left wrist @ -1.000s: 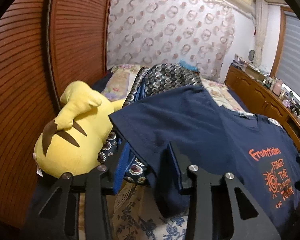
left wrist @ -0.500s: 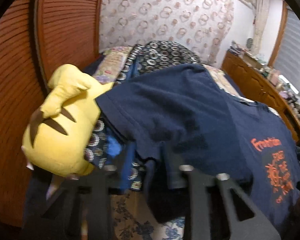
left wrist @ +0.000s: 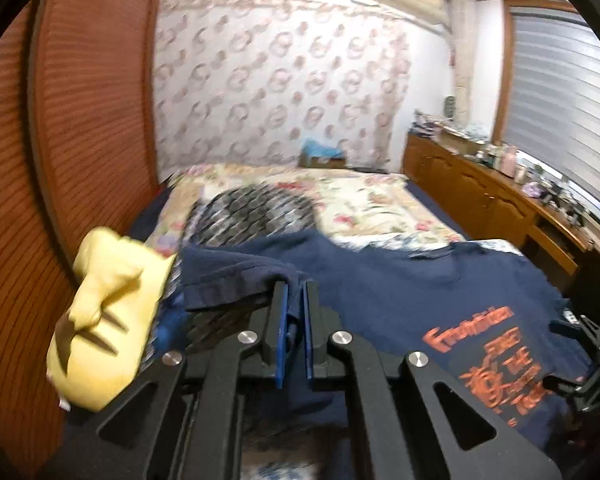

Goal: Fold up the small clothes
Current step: 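Fold the gripped sleeve over toward the shirt's center, open left tool, then grasp the shirt's side edge near the folded sleeve with the left tool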

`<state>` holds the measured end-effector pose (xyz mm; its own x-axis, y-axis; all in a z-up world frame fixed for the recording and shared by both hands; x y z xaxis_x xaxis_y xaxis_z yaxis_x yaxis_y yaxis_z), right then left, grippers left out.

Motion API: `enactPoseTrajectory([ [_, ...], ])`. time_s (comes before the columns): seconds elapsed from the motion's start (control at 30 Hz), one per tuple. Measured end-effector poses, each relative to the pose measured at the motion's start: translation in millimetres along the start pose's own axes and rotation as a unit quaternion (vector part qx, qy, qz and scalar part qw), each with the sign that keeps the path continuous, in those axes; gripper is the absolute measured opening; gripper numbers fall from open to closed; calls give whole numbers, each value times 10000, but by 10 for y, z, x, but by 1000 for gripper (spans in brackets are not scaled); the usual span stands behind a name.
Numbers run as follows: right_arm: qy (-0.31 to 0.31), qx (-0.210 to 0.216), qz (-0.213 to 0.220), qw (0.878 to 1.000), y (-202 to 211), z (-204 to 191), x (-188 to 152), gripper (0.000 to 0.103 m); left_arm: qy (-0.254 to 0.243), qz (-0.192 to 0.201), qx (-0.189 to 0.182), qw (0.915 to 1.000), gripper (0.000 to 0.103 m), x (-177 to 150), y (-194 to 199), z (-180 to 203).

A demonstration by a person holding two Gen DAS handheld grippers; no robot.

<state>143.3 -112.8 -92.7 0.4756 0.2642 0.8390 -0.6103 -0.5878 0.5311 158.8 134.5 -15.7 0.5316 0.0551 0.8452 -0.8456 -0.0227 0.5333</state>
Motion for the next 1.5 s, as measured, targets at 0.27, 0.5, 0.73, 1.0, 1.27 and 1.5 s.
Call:
enactPoseTrajectory([
  [0.27,-238,-260,243,9991,286,334,67,103,-586,39,-621,9963,3,249,-11,840],
  [0.5,-390,-445,336,9977,436,549,52,103,-888,-261,-841,9922,19,103,-129,1271],
  [0.73,-343,-396,257,9983,389,585,90,103,-728,-123,-835,9938,44,2,110,1135],
  [1.0,14,103,-95,9999,27,453,266,83,-505,-120,-572,9970,56,-247,190,783],
  [1.27,451,731,-632,9943,-582,188,532,61,-324,-192,-293,9989,57,-508,177,508],
  [1.5,572,885,-1222,9869,-1341,25,549,43,-267,-191,-276,9991,58,-607,188,506],
])
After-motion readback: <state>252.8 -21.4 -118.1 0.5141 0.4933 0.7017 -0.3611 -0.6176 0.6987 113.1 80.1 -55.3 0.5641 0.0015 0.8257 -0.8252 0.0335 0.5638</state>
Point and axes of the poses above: each gripper's, at about its wrist camera, not at the fingertips, and y roughly against the way its jaws point, z to its right, x to its top, the point moved 7 cm from there along -y, roughly the way its jaws point, and after that the axes turned 9 degrees about x, right-handed, at the moved point
